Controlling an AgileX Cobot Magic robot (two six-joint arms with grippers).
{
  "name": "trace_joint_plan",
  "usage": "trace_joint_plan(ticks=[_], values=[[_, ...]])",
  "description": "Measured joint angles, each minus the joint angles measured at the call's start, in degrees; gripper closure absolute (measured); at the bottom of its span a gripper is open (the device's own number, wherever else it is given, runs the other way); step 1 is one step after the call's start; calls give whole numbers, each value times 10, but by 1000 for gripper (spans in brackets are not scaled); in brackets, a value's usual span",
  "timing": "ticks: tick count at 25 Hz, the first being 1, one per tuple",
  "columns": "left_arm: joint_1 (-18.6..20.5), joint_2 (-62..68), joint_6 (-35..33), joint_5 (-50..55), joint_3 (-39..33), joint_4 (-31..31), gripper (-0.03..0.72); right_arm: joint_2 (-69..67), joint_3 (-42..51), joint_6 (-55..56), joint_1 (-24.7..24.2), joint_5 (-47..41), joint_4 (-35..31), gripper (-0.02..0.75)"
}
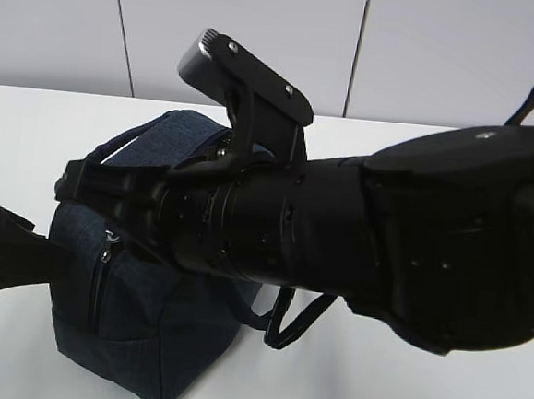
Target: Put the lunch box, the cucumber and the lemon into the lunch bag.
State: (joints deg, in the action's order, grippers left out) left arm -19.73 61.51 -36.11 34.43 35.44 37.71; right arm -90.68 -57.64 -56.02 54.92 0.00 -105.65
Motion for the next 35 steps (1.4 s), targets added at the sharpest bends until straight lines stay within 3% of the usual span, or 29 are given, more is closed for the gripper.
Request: trace_joint_plan(ticks=[9, 12, 15, 19, 21, 35], values=[[0, 66, -69, -51, 0, 10, 224, 0, 0, -8, 0, 0, 0, 738], [0, 75, -99, -57, 0, 35, 267, 0, 0, -11, 0, 0, 0, 738], [0, 76, -128, -58, 0, 62, 369, 0, 0, -12, 0, 0, 0, 738], [0, 76, -139, -58, 0, 72, 594, 0, 0, -12, 0, 0, 0, 738], [0, 76, -141, -55, 0, 74, 666, 0, 0, -12, 0, 0, 0, 738], [0, 76, -142, -9, 0, 76, 694, 3, 0, -22, -1, 20, 0, 738]])
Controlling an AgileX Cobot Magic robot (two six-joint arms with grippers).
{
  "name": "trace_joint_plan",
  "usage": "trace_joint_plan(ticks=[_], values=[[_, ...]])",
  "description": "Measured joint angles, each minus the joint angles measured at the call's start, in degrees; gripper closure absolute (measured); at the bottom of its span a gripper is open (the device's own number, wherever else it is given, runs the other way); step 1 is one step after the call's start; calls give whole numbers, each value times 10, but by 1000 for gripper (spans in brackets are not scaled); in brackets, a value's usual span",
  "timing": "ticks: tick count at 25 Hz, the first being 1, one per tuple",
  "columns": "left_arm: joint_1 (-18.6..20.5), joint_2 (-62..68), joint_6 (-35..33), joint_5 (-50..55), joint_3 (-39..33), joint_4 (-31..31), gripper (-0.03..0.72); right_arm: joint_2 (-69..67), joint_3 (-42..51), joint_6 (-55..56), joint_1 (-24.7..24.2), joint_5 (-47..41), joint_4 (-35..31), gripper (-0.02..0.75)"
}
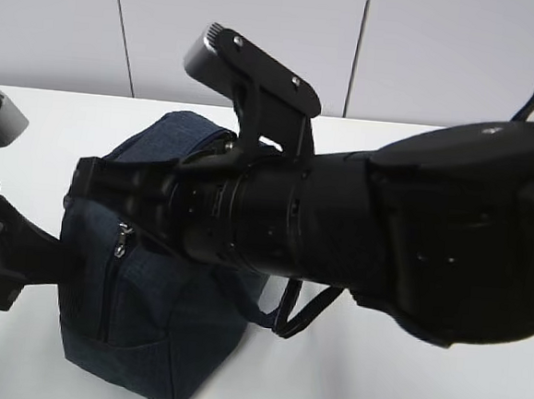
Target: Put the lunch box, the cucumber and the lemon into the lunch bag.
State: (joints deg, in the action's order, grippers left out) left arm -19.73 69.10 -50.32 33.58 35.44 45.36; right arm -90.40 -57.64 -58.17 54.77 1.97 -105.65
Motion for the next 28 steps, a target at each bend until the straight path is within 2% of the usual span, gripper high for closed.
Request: trace_joint_plan(ticks=[28], values=[[0, 0, 0, 46, 0, 5, 694, 3, -14, -74, -161, -59, 1, 738]])
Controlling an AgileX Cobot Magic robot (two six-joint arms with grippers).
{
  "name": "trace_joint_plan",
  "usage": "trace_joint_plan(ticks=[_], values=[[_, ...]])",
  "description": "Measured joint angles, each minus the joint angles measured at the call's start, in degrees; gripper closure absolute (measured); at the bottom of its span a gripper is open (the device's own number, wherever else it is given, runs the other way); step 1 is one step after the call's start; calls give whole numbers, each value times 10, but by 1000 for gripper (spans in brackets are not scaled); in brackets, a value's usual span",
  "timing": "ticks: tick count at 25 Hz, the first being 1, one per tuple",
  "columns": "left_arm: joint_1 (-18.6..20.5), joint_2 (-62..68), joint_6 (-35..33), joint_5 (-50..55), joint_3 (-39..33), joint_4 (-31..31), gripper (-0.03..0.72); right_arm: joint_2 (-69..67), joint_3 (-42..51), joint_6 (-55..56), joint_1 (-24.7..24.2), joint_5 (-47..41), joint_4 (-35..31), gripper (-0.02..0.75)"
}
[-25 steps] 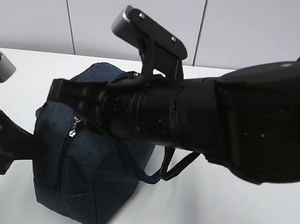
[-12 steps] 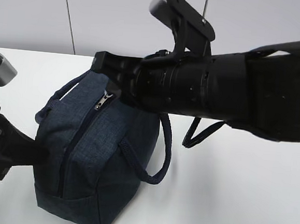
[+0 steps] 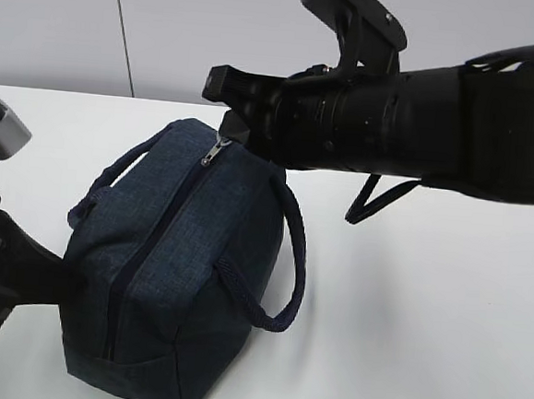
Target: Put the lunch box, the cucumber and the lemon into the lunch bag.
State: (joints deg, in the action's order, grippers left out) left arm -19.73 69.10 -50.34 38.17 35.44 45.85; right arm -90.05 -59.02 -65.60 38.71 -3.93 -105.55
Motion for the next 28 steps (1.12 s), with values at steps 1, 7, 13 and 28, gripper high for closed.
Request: trace_joint_plan(ticks=[1, 7, 13, 28], values=[[0, 0, 0, 1, 0, 0, 694, -5, -4, -1, -3, -5, 0, 738], [0, 0, 0, 8, 0, 0, 694, -44, -33, -12, -17, -16, 1, 738], [0, 0, 0, 15, 0, 0, 694, -84, -72, -24, -22, -17, 2, 738], [0, 0, 0, 20, 0, -1, 694, -140, -114, -37, -65, -18, 2, 738]])
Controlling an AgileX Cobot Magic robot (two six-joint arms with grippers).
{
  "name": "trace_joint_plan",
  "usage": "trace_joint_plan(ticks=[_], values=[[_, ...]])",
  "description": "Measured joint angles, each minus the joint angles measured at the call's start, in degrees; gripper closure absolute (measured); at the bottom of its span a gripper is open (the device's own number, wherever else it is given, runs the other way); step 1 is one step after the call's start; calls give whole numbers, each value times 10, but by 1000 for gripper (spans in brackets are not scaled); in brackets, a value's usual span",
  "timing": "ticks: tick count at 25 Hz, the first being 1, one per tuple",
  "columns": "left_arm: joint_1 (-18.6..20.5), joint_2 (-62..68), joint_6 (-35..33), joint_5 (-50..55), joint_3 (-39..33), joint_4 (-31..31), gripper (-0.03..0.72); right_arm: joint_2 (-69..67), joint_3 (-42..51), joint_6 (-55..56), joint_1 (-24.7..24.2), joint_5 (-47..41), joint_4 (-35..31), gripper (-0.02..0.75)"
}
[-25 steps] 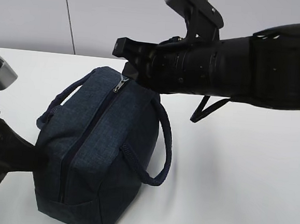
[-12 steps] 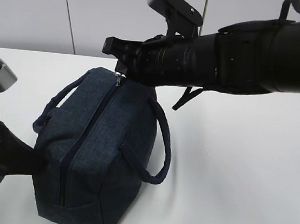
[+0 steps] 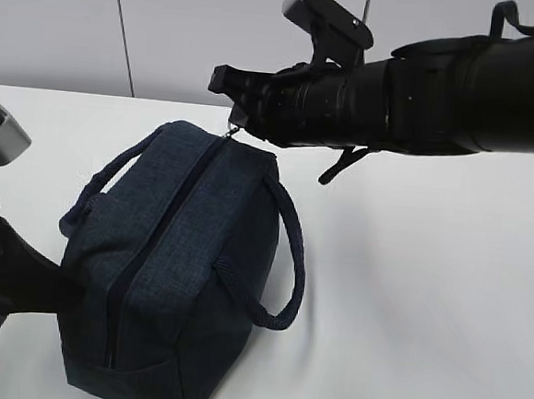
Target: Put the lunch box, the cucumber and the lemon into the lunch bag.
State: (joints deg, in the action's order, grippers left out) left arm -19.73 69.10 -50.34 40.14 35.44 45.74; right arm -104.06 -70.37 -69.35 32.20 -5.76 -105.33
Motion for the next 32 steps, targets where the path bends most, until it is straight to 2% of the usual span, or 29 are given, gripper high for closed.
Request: trace_joint_plan(ticks=[11, 32], values=[[0, 0, 0, 4, 0, 0, 694, -44, -30, -7, -29, -19, 1, 738], [0, 0, 0, 9, 0, 0, 694, -97, -48, -8, -49, -36, 1, 738]])
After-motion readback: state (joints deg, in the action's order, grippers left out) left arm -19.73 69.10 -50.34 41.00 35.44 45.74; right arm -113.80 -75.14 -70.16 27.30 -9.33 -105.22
